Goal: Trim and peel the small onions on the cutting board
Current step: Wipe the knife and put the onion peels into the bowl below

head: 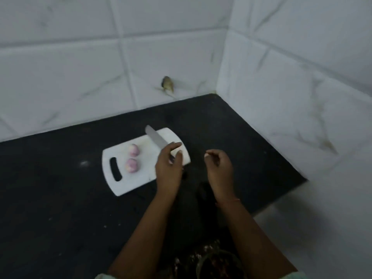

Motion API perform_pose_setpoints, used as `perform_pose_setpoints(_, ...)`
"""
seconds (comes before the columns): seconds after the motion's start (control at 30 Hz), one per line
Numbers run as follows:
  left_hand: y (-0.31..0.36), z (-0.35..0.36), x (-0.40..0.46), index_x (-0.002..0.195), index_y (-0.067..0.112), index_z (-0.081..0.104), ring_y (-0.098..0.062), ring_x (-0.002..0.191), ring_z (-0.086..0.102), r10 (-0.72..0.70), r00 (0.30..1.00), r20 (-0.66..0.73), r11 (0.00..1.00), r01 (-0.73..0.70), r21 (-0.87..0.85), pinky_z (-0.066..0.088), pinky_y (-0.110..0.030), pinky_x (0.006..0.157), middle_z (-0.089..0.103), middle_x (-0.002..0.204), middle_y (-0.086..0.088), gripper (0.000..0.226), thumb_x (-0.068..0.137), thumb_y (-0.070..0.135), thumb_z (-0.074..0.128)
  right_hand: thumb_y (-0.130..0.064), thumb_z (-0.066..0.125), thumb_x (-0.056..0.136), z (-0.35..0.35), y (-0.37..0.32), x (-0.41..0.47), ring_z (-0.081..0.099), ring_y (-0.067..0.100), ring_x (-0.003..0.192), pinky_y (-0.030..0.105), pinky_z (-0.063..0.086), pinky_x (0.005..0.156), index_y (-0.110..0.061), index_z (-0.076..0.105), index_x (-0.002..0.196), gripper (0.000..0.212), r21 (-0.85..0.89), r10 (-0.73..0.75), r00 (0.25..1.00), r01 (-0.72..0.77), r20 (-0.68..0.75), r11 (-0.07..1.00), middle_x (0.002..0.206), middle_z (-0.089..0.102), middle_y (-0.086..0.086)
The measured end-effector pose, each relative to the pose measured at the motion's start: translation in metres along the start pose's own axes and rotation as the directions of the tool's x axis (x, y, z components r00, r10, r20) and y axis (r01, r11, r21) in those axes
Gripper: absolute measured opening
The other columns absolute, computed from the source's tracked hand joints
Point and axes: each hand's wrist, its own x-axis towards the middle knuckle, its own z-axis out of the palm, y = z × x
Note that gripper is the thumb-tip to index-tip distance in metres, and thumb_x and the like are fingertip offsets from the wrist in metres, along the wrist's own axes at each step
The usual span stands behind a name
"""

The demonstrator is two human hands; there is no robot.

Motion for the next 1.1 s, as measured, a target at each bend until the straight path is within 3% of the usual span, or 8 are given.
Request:
perform_pose_setpoints(0.17, -0.045, -0.096, 0.049, 0.128, 0.023, 0.061, -0.016, 0.117, 0.057, -0.070, 0.967, -0.244, 0.990, 0.098, 0.104, 0.046, -0.031, 0.097, 0.061, 0.129, 0.004, 0.036, 0.094, 0.011, 0.055, -0.018, 0.066, 0.086, 0.075, -0.001, 0.015, 0.058, 0.012, 0.102, 0.028, 0.048, 0.090, -0.017, 0.067, 0.108, 0.022, -0.153, -0.064, 0.958, 0.111, 0.280, 0.982, 0.108, 0.063, -0.002)
perform_pose_setpoints(0.23, -0.064, -0.118, 0.063, 0.136, 0.024, 0.054, -0.019, 0.117, 0.057, -0.110, 0.969, -0.222, 0.982, 0.140, 0.126, 0.046, -0.030, 0.095, 0.059, 0.134, 0.001, 0.046, 0.093, 0.009, 0.051, -0.018, 0.069, 0.085, 0.096, 0.001, 0.022, 0.058, 0.014, 0.105, 0.027, 0.046, 0.093, -0.014, 0.067, 0.111, 0.026, -0.194, -0.113, 0.937, 0.184, 0.331, 0.964, 0.111, 0.063, 0.000)
perform_pose_setpoints(0.4, -0.089, -0.128, 0.070, 0.145, 0.021, 0.044, -0.009, 0.128, 0.046, -0.151, 0.983, -0.106, 0.985, 0.159, 0.066, 0.031, -0.004, 0.091, 0.047, 0.145, 0.006, 0.053, 0.092, 0.018, 0.038, -0.011, 0.070, 0.082, 0.126, 0.008, 0.035, 0.057, 0.018, 0.110, 0.020, 0.039, 0.093, -0.008, 0.063, 0.117, 0.036, -0.286, -0.138, 0.885, 0.287, 0.445, 0.914, 0.118, 0.063, 0.004)
perform_pose_setpoints(0.57, -0.099, -0.132, 0.069, 0.146, 0.028, 0.041, -0.005, 0.131, 0.042, -0.121, 0.992, -0.028, 0.988, 0.123, 0.091, 0.032, -0.015, 0.105, 0.042, 0.148, 0.011, 0.062, 0.084, 0.027, 0.041, -0.017, 0.066, 0.080, 0.134, 0.024, 0.038, 0.056, 0.025, 0.108, 0.044, 0.044, 0.099, -0.011, 0.060, 0.113, 0.033, -0.386, -0.099, 0.862, 0.321, 0.497, 0.865, 0.109, 0.061, 0.002)
perform_pose_setpoints(0.67, -0.100, -0.133, 0.070, 0.146, 0.028, 0.042, -0.010, 0.126, 0.048, -0.095, 0.995, -0.016, 0.987, 0.096, 0.126, 0.040, -0.027, 0.105, 0.045, 0.142, 0.009, 0.066, 0.081, 0.042, 0.043, -0.019, 0.063, 0.083, 0.136, 0.029, 0.040, 0.042, 0.028, 0.134, 0.051, 0.029, 0.113, -0.015, 0.059, 0.121, 0.038, -0.433, -0.040, 0.847, 0.311, 0.530, 0.846, 0.130, 0.057, 0.004)
perform_pose_setpoints(0.77, -0.101, -0.133, 0.071, 0.144, 0.027, 0.044, -0.012, 0.117, 0.053, -0.072, 0.997, -0.021, 0.982, 0.075, 0.174, 0.043, -0.024, 0.096, 0.049, 0.134, 0.008, 0.067, 0.081, 0.050, 0.042, -0.018, 0.063, 0.087, 0.137, 0.025, 0.040, 0.021, 0.025, 0.147, 0.045, 0.009, 0.121, -0.015, 0.055, 0.132, 0.045, -0.469, 0.008, 0.841, 0.293, 0.540, 0.833, 0.148, 0.042, 0.008)
perform_pose_setpoints(0.97, -0.105, -0.131, 0.076, 0.142, 0.021, 0.048, -0.011, 0.119, 0.053, -0.062, 0.996, -0.062, 0.976, 0.073, 0.204, 0.041, -0.021, 0.095, 0.052, 0.135, 0.006, 0.047, 0.097, 0.021, 0.058, -0.026, 0.063, 0.088, 0.140, 0.023, 0.039, 0.013, 0.029, 0.149, 0.051, 0.003, 0.120, -0.021, 0.054, 0.132, 0.045, -0.505, 0.040, 0.823, 0.308, 0.566, 0.806, 0.152, 0.035, 0.009)
perform_pose_setpoints(1.1, -0.105, -0.132, 0.080, 0.140, 0.022, 0.050, -0.009, 0.120, 0.051, -0.103, 0.991, -0.082, 0.980, 0.116, 0.160, 0.041, -0.022, 0.099, 0.052, 0.135, 0.009, 0.046, 0.095, 0.015, 0.061, -0.041, 0.063, 0.084, 0.152, 0.015, 0.026, 0.033, 0.031, 0.140, 0.055, 0.012, 0.118, -0.019, 0.057, 0.125, 0.046, -0.527, -0.091, 0.846, 0.408, 0.526, 0.746, 0.138, 0.049, 0.007)
